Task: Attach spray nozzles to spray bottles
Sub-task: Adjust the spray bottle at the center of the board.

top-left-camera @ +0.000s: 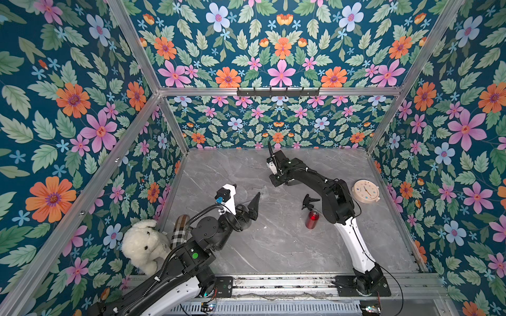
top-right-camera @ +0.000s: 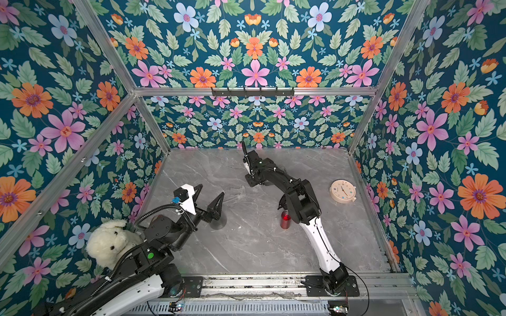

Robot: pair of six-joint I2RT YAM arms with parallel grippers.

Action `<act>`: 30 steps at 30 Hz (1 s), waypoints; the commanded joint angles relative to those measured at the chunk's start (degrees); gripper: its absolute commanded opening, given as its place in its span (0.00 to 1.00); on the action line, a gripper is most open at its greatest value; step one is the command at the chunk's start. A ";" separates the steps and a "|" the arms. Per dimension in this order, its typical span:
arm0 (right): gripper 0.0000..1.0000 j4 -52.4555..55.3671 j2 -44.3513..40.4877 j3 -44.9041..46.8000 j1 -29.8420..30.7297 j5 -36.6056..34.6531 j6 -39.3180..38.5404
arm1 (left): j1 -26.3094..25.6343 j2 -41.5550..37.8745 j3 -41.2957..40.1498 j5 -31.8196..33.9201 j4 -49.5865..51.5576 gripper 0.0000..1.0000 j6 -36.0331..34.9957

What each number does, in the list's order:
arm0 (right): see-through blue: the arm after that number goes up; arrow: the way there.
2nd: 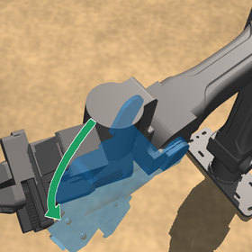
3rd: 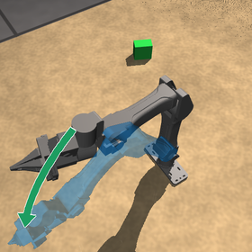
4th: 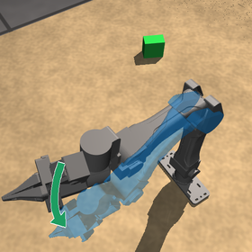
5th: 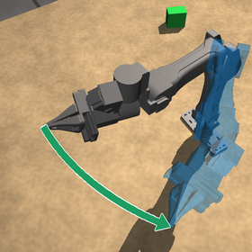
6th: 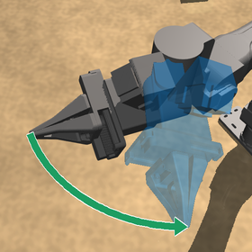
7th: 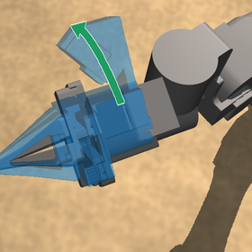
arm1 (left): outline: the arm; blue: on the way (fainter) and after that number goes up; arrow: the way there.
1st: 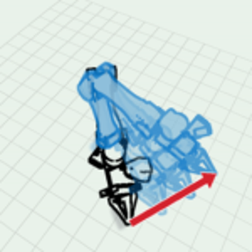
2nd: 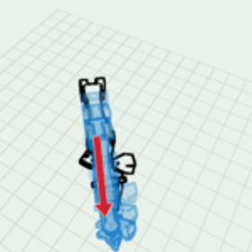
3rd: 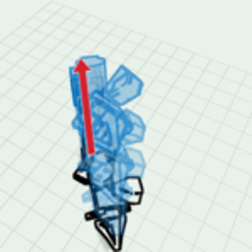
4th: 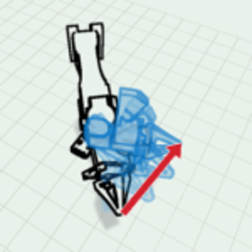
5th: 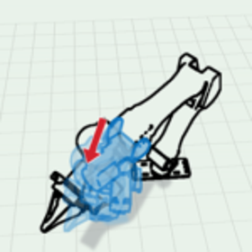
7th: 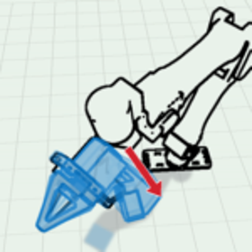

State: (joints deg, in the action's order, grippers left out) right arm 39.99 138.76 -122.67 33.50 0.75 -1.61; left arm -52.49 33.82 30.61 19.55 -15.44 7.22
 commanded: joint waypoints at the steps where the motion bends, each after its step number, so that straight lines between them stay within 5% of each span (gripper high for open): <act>1: 0.52 -1.81 -6.23 4.13 0.25 5.33 1.15 | 0.02 -0.24 0.33 -0.42 0.24 1.00 -0.38; 6: 0.67 -1.32 -9.85 4.88 0.10 2.86 1.32 | 0.02 -0.85 -0.37 -0.54 -0.42 1.00 -0.10; 17: 0.64 6.00 4.46 -13.47 -0.41 -7.60 24.32 | 0.02 -1.52 -1.34 -0.48 -1.41 1.00 0.64; 23: 0.62 14.05 11.26 -24.65 -1.21 -11.09 29.59 | 0.02 -3.11 -1.96 -1.32 -1.87 1.00 1.02; 30: 0.60 14.37 11.92 -24.25 -2.12 -8.72 33.24 | 0.02 -4.38 -2.40 -2.03 -2.40 1.00 1.37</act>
State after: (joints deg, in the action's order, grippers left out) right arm 52.97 150.69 -146.80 31.11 -8.14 28.32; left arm -52.49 29.61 28.34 18.06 -16.34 7.75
